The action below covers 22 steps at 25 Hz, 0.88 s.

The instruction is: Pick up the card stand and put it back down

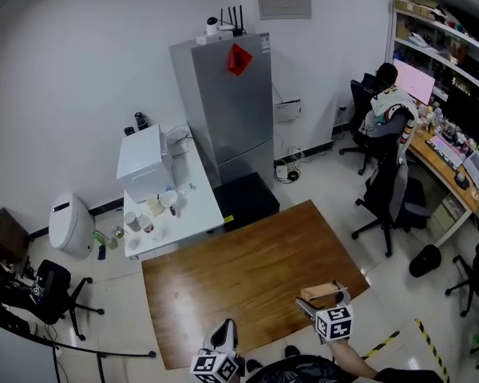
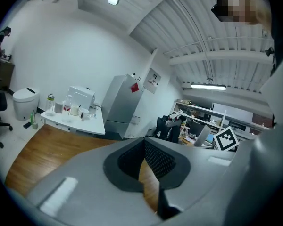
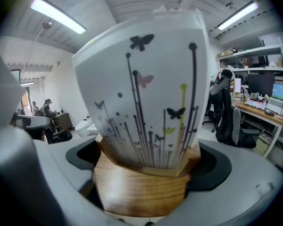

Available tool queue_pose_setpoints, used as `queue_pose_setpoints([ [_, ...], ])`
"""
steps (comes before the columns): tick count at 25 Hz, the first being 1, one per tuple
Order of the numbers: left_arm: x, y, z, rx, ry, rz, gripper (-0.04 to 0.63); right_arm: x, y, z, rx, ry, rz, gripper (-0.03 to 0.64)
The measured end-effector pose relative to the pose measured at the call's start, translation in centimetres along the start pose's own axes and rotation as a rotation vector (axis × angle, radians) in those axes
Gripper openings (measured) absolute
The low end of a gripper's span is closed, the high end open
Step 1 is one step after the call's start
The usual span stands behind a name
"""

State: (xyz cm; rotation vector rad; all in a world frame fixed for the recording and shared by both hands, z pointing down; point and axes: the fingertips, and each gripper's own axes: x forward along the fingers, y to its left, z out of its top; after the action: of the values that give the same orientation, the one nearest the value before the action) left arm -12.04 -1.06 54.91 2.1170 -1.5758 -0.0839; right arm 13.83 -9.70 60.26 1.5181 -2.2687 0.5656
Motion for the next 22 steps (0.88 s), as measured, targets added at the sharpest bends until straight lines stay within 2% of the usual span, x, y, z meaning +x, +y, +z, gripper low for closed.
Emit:
queue_pose_setpoints([
  [3,0.7,-0.5,-1.4,0.048,0.037,-0.026,-0.002,-0.2,-0.2,-0.2,-0.011,-0.001,0.007,0.555],
  [6,0.6,-0.4,-2.4,0.077,0.064,0.001,-0.002,-0.2,-0.4,-0.5,-0.017,0.001,0.020,0.555],
  [9,-0.1,-0.3,-3.5,0.055,0.071,0.057,-0.002,0.3,-0.1,-0.8,-0.044,0.015,0.069,0.555],
  [12,-1.3,0.0,-4.5,0.021,0.071,0.124,-0.003,2.2,2.4,-1.9,-0.092,0.045,0.176,0.555],
  [14,-2.8,1.6,-5.9,-0.018,0.058,0.181,-0.002,4.6,6.1,-2.9,-0.132,0.069,0.274,0.555],
  [17,-7.0,5.0,-6.9,-0.089,0.023,0.306,-0.002,9.0,14.5,-4.9,-0.182,0.094,0.446,0.555],
  [19,-10.7,7.2,-7.7,-0.121,0.006,0.408,-0.003,12.0,20.8,-6.7,-0.228,0.095,0.555,0.555],
  [22,-17.3,9.3,-9.5,-0.202,-0.018,0.597,-0.002,16.5,29.5,-10.9,-0.324,0.155,0.677,0.554],
])
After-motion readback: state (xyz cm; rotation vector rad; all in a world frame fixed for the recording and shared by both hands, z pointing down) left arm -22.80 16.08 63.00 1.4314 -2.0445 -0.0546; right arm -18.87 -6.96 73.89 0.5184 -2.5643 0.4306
